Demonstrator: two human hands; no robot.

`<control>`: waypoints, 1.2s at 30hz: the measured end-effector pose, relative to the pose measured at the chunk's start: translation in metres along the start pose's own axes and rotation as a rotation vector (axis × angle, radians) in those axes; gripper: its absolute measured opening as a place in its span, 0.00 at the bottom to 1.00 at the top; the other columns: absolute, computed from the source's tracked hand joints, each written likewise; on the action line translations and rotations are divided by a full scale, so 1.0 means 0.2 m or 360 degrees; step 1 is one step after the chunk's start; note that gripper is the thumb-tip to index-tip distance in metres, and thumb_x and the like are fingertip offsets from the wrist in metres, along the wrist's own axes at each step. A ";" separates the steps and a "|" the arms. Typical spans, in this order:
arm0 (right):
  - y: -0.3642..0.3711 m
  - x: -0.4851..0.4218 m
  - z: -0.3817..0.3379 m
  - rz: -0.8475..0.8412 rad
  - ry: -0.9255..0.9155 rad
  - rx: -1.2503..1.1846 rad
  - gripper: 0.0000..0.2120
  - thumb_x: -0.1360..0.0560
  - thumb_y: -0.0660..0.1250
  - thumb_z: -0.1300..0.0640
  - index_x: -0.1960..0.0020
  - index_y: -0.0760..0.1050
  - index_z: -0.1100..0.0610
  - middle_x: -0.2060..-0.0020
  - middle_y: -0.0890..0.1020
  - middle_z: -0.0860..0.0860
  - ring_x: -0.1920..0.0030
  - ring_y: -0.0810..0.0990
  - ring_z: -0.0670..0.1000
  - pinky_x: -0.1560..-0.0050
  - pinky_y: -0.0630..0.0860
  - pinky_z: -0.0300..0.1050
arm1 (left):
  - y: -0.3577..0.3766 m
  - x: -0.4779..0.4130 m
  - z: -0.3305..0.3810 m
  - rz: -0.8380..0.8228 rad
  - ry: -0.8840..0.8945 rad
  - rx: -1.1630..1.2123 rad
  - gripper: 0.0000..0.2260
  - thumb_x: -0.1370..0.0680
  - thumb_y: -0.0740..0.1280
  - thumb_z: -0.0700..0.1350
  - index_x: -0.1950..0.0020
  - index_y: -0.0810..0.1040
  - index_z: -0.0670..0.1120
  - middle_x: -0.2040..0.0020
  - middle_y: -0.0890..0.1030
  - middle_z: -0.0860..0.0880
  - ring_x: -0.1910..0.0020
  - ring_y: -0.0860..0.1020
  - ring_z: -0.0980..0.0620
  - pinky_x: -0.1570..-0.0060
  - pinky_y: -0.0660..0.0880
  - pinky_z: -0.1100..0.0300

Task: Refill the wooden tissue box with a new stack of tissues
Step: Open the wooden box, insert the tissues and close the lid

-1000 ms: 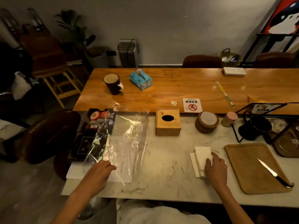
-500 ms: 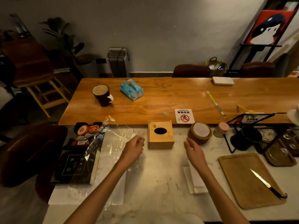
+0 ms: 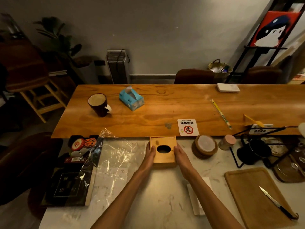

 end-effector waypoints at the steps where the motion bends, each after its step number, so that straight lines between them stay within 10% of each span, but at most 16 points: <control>1: -0.01 0.05 0.01 0.0002 -0.0015 0.0018 0.23 0.16 0.49 0.48 0.22 0.60 0.52 0.27 0.69 0.51 0.29 0.69 0.51 0.28 0.66 0.48 | 0.00 0.04 -0.04 -0.0003 -0.0011 -0.0014 0.27 0.16 0.49 0.57 0.19 0.48 0.51 0.20 0.56 0.49 0.22 0.57 0.48 0.23 0.56 0.45; 25: 0.11 0.84 0.44 -0.0043 0.0128 0.0036 0.23 0.16 0.51 0.47 0.22 0.57 0.47 0.26 0.68 0.47 0.27 0.67 0.48 0.27 0.63 0.43 | 0.04 0.79 -0.59 0.0058 -0.0105 -0.0084 0.29 0.19 0.48 0.62 0.20 0.48 0.56 0.20 0.54 0.56 0.22 0.55 0.57 0.22 0.52 0.48; 30: 0.08 0.89 0.33 0.0046 -0.0448 0.1034 0.38 0.22 0.60 0.38 0.20 0.46 0.46 0.20 0.47 0.53 0.21 0.46 0.52 0.25 0.51 0.46 | -0.01 0.79 -0.58 0.0041 -0.0068 0.0106 0.24 0.16 0.50 0.56 0.21 0.56 0.53 0.22 0.63 0.52 0.24 0.63 0.56 0.24 0.60 0.48; 36: 0.15 0.95 0.29 -0.0086 -0.1283 0.1971 0.30 0.32 0.76 0.45 0.32 0.75 0.52 0.35 0.77 0.57 0.34 0.73 0.60 0.34 0.73 0.60 | -0.01 0.81 -0.54 0.0023 0.0025 0.0016 0.36 0.25 0.53 0.71 0.21 0.57 0.55 0.22 0.63 0.55 0.28 0.65 0.66 0.35 0.65 0.72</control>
Point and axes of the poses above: each hand's wrist, its own x-axis away from the middle knuckle, its own y-axis out of the palm, z = x × y, the point moved 9 cm from there along -x, towards the middle knuckle
